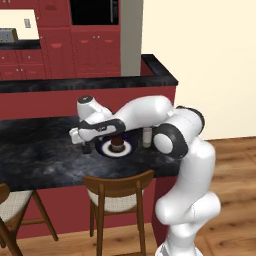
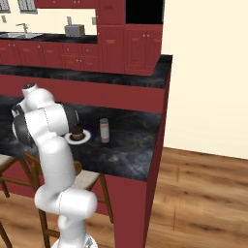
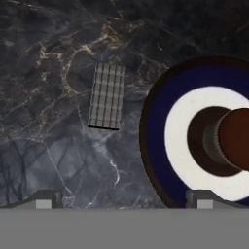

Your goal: Take the cinnamon bottle from the cabinet and place it on the dining table, next to the plate with the cupcake. Then take the chocolate from the dining counter and place it on the cupcake plate.

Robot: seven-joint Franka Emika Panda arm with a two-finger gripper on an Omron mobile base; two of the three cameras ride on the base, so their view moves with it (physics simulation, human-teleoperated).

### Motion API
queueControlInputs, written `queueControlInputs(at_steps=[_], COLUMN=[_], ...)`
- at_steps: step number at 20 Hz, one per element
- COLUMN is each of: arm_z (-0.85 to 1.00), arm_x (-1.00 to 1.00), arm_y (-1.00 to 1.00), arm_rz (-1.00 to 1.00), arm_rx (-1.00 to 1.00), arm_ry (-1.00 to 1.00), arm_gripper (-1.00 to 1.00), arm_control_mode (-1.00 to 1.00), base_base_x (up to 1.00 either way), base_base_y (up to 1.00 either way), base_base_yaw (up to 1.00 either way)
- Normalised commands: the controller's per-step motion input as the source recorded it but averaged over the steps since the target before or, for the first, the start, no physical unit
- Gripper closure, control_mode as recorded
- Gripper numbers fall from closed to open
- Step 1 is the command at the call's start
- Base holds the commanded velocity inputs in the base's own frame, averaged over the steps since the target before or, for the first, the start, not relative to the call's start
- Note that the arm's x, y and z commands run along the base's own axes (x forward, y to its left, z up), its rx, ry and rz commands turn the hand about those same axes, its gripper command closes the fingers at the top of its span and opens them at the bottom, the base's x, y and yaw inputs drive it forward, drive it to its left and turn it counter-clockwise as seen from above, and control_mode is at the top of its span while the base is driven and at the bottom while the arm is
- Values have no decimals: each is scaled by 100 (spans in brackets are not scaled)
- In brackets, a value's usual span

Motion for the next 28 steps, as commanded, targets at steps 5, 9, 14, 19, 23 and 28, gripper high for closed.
queueControlInputs(at_steps=[5,9,14,19,23,28], arm_z=[-16,-27,-24,-24,-23,-23], arm_x=[35,26,35,30,33,18], arm_y=[19,3,1,3,19,8], arm_rz=[6,1,2,6,2,0], arm_rx=[-6,-12,-1,0,-3,0], arm_ry=[6,8,16,14,9,7], arm_gripper=[-100,-100,-100,-100,-100,-100], arm_control_mode=[-100,-100,-100,-100,-100,-100], base_base_x=[0,0,0,0,0,0], base_base_y=[0,0,0,0,0,0], base_base_yaw=[0,0,0,0,0,0])
